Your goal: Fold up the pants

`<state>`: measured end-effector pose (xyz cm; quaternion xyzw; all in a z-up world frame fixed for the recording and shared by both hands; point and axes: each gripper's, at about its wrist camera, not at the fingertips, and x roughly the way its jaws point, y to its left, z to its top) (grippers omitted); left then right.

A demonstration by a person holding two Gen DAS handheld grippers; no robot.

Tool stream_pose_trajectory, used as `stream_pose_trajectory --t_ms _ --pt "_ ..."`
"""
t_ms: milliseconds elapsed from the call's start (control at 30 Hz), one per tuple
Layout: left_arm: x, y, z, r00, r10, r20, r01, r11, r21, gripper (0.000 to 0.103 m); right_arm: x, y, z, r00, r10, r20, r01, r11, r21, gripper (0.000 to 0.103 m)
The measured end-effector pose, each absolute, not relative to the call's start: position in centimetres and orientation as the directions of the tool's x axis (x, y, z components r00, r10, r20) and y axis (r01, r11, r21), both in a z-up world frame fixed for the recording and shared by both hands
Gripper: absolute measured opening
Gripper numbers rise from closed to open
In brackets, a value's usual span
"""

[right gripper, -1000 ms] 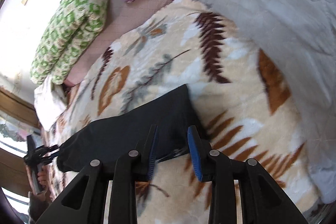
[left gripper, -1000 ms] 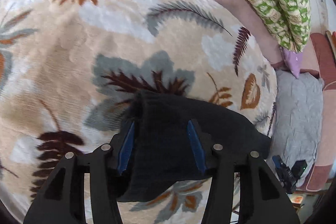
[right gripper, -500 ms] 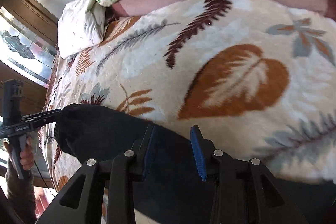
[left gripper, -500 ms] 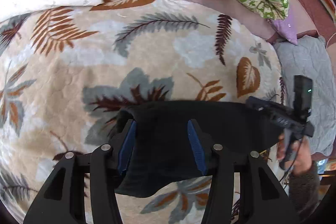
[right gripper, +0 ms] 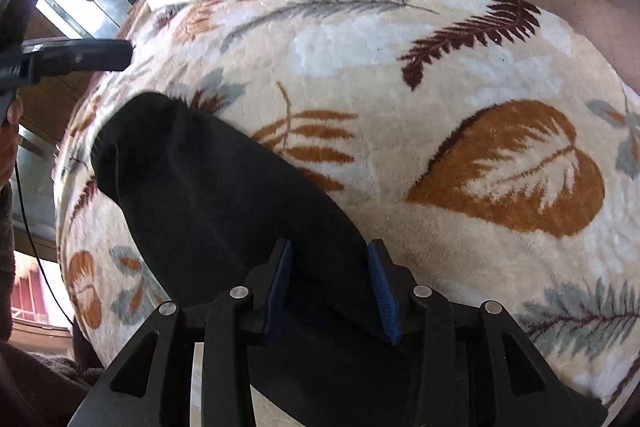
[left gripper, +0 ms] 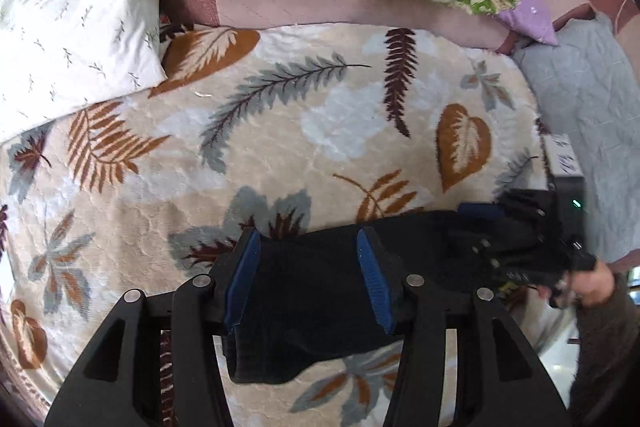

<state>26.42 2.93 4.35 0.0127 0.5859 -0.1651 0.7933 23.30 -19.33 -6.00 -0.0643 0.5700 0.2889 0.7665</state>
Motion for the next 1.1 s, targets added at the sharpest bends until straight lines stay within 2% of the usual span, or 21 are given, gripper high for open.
stream_pose_trajectory --t_ms 33,133,233,300,433,600,700,900,933,967,1033,1100 --pt "26.6 2.9 3.9 0.216 -0.276 -0.936 0.286 0.935 -0.21 0.057 23.9 -19.7 -5.9 0.191 0.377 -0.906 -0.508 0.828 0.237 0.045" --pt "27.2 1.0 1.4 0.068 -0.288 -0.955 0.35 0.904 -0.247 0.057 25.1 -19.7 -6.4 0.17 0.373 -0.912 -0.49 0.835 0.251 0.048" --pt "27.9 -1.1 -0.9 -0.004 -0.227 -0.974 0.425 0.881 -0.207 0.057 25.3 -19.2 -7.5 0.125 0.358 -0.925 -0.501 0.828 0.253 0.049" --pt "28.5 -2.1 -1.9 -0.018 -0.195 -0.981 0.468 0.865 -0.18 0.057 25.4 -18.8 -7.9 0.116 0.348 -0.93 -0.521 0.819 0.241 0.053" --pt "28.3 -4.2 -3.3 -0.044 -0.103 -0.994 0.624 0.774 -0.108 0.057 25.2 -18.4 -7.8 0.078 0.353 -0.932 -0.582 0.776 0.245 0.053" --pt "26.7 -6.5 -4.9 0.013 0.048 -0.999 0.793 0.608 0.039 0.057 24.5 -17.8 -7.4 0.084 0.347 -0.934 -0.673 0.711 0.204 0.023" --pt "26.5 -6.7 -5.6 0.032 0.067 -0.997 0.809 0.585 0.065 0.058 24.3 -18.7 -6.6 0.125 0.389 -0.913 -0.677 0.706 0.209 0.018" --pt "26.0 -6.8 -8.5 0.04 0.124 -0.992 0.773 0.625 0.109 0.061 24.0 -19.3 -5.9 0.154 0.415 -0.896 -0.67 0.711 0.214 0.018" --pt "26.0 -6.8 -8.2 0.052 0.109 -0.993 0.747 0.655 0.111 0.055 23.8 -19.1 -5.9 0.163 0.41 -0.897 -0.675 0.71 0.202 0.018" --pt "26.0 -6.7 -7.7 0.059 0.081 -0.995 0.715 0.692 0.099 0.039 23.8 -19.1 -5.9 0.171 0.404 -0.899 -0.677 0.711 0.19 0.018" --pt "25.7 -6.8 -7.1 0.078 0.06 -0.995 0.679 0.727 0.097 0.024 23.7 -19.1 -5.7 0.193 0.401 -0.895 -0.675 0.716 0.176 0.017" --pt "25.9 -6.6 -6.6 0.12 0.069 -0.99 0.671 0.73 0.133 0.021 23.8 -19.1 -5.4 0.222 0.415 -0.882 -0.671 0.722 0.171 0.015"
